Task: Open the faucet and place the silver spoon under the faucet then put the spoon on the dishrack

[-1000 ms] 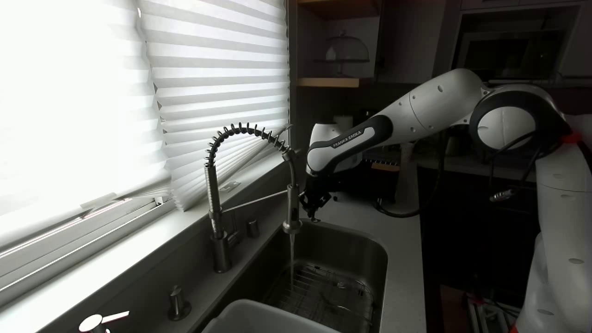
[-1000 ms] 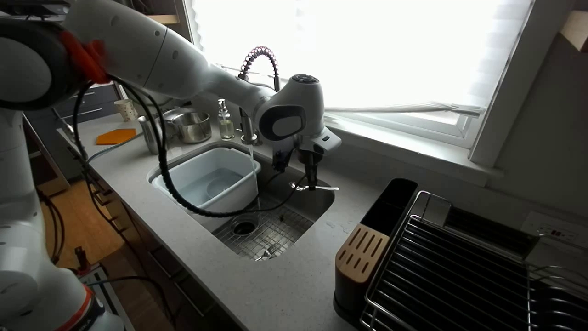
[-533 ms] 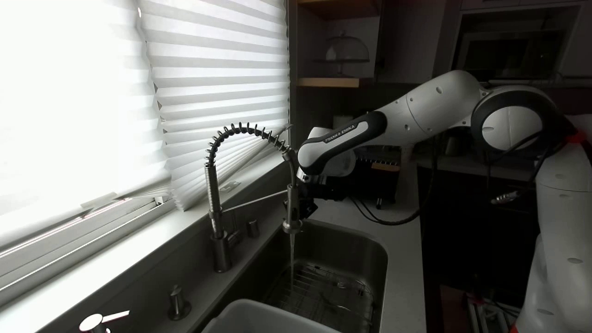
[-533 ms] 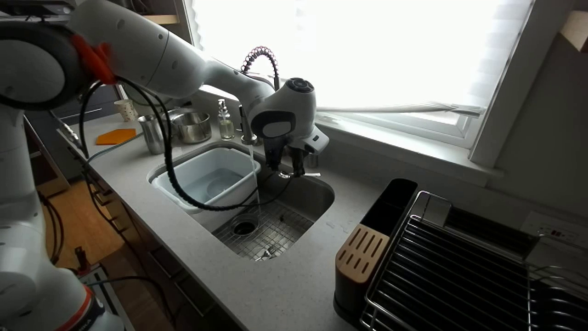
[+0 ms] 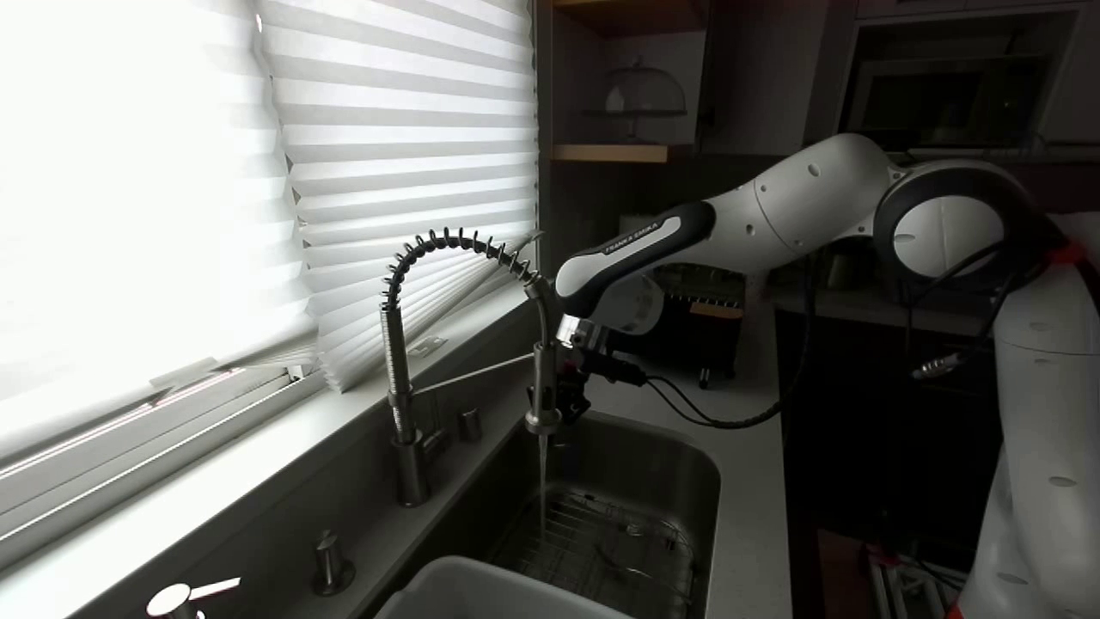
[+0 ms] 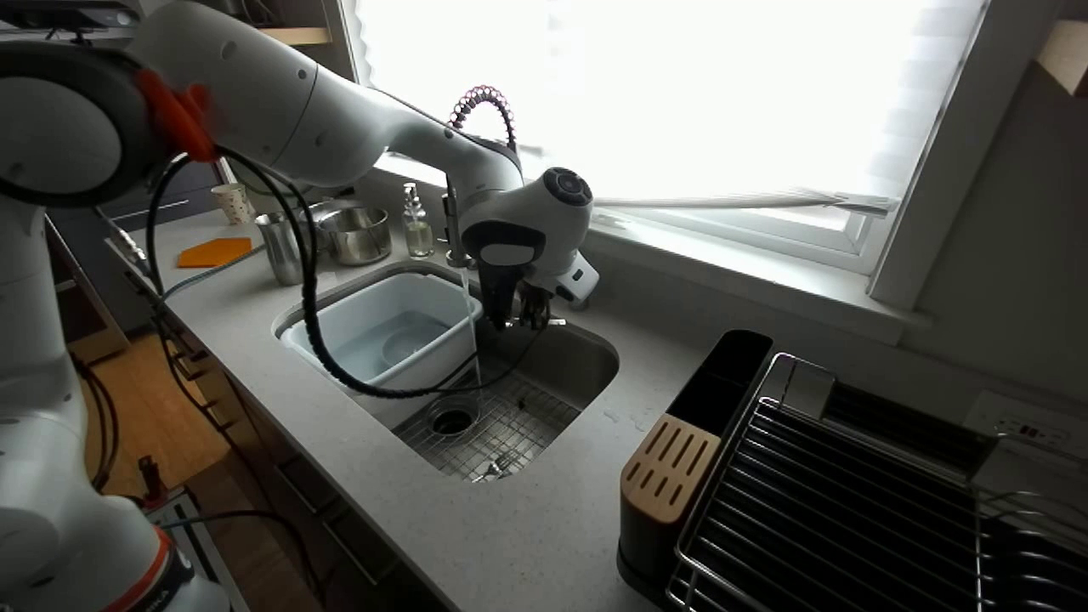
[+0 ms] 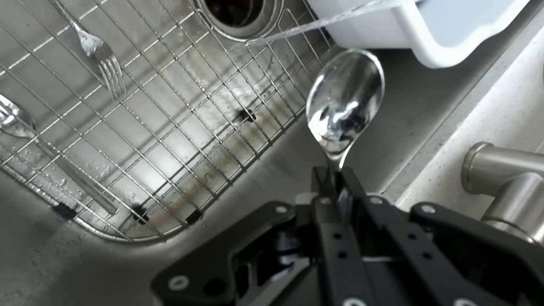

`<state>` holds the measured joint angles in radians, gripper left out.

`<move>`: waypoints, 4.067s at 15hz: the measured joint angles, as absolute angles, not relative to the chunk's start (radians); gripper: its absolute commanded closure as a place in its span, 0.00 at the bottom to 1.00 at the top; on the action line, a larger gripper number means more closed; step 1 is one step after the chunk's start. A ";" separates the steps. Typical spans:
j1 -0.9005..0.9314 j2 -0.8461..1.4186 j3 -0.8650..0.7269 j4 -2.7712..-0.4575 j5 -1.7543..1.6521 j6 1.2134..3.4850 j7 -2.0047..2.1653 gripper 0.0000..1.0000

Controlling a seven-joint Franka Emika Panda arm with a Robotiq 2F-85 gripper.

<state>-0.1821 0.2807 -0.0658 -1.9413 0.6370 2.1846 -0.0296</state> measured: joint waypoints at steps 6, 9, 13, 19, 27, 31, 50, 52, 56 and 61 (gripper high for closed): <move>-0.169 0.282 -0.046 -1.945 0.690 2.150 -0.035 0.98; -0.164 0.282 -0.037 -1.945 0.733 2.150 -0.036 0.98; -0.163 0.285 -0.029 -1.945 0.791 2.150 -0.038 0.98; -0.153 0.289 -0.028 -1.945 0.833 2.149 -0.039 0.98; -0.149 0.294 -0.029 -1.945 0.835 2.114 -0.039 0.98; -0.149 0.296 -0.037 -1.945 0.831 2.114 -0.023 0.98; -0.155 0.071 -0.170 -2.015 0.285 2.109 0.344 0.98; -0.156 0.039 -0.170 -2.031 0.213 2.144 0.405 0.98; -0.156 -0.017 -0.169 -2.056 0.020 2.216 0.557 0.98; -0.165 -0.042 -0.168 -2.065 -0.190 2.295 0.707 0.98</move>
<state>-0.1646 -0.0424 -0.1679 -2.0647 -0.1900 2.2946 0.7066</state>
